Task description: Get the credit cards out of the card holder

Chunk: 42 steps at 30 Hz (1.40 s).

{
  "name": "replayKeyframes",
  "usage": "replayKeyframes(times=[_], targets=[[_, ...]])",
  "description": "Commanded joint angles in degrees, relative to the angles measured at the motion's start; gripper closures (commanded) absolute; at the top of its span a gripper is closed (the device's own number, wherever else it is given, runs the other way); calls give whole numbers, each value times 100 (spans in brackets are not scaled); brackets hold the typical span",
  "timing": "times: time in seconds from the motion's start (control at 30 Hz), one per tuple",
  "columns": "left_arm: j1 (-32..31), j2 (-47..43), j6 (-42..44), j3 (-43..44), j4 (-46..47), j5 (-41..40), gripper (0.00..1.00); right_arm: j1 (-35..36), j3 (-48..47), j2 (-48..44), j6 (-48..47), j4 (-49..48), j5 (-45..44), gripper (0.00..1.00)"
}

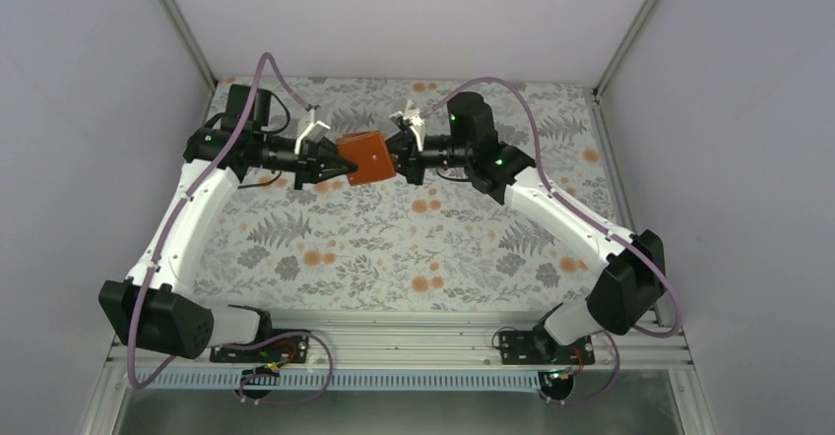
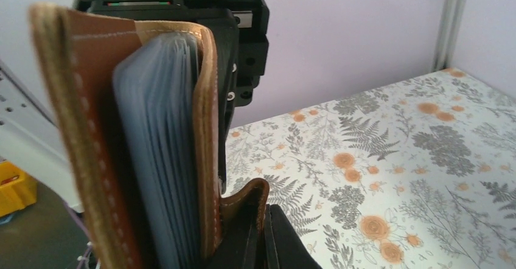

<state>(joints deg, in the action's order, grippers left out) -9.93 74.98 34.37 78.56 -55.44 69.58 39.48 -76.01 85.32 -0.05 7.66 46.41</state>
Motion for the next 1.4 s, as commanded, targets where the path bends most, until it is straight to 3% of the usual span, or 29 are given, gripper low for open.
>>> replayKeyframes(times=[0.0, 0.13, 0.2, 0.23, 0.27, 0.37, 0.6, 0.7, 0.9, 1.13, 1.37], targets=[[19, 169, -723, -100, 1008, -724, 90, 306, 137, -217, 281, -276, 188, 96], [24, 179, -748, -143, 1057, -744, 88, 270, 178, -281, 294, -179, -33, 96], [24, 148, -739, -136, 1062, -821, 64, 231, 250, -363, 346, -187, -83, 96], [31, 138, -750, -139, 1080, -866, 41, 213, 269, -407, 392, -210, -92, 96], [33, 137, -793, -140, 1118, -937, 27, 197, 285, -437, 464, -238, -103, 96], [30, 197, -1106, -177, 1360, -1241, 1, 183, 212, -430, 797, -209, -362, 96], [91, 220, -1328, -260, 1587, -1766, 0, 79, -541, 5, 1792, 831, -1872, 96], [90, 207, -1354, -349, 1669, -1618, 0, 60, -499, 8, 2314, 649, -1901, 96], [84, 276, -1304, -598, 1757, -395, 0, 60, -522, 160, 2703, 115, -1702, 96], [94, 190, -1129, -613, 1743, -508, 0, 51, -666, 84, 3025, 157, -2218, 96], [93, 419, -1446, -382, 1754, -624, 0, 51, -702, 147, 3090, 109, -2066, 96]])
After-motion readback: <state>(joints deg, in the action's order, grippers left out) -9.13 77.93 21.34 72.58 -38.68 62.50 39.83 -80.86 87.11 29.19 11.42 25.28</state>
